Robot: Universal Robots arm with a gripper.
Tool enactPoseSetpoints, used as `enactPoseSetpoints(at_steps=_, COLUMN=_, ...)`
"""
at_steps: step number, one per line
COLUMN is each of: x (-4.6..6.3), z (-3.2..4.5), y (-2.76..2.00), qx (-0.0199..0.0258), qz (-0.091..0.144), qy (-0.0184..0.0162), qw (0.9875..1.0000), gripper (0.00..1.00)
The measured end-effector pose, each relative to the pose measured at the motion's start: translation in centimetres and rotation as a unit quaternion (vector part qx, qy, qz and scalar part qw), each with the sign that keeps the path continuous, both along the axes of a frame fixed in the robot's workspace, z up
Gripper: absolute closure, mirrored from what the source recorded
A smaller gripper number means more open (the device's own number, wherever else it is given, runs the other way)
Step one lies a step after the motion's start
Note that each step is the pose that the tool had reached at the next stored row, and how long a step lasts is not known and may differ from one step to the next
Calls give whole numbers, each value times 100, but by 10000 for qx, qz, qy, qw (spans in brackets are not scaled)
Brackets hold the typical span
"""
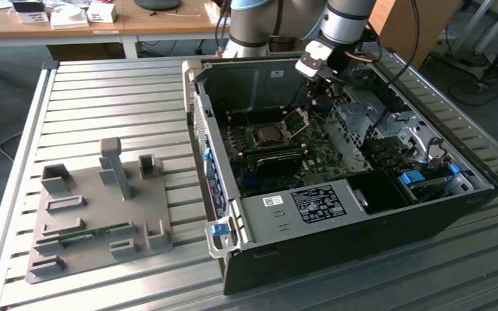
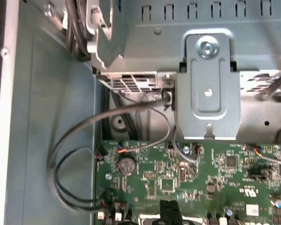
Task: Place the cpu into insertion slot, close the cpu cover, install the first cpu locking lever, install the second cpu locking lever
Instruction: 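Close the cpu cover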
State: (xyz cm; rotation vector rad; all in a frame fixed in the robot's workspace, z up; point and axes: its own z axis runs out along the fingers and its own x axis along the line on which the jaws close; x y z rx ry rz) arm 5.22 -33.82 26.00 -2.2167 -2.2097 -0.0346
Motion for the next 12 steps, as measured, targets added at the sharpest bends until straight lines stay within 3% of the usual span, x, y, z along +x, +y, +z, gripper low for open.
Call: enactPoseSetpoints(at_steps=12, x=41, z=-24, y=2, qx=0, qz=0, qy=0, qw=10000, gripper=89)
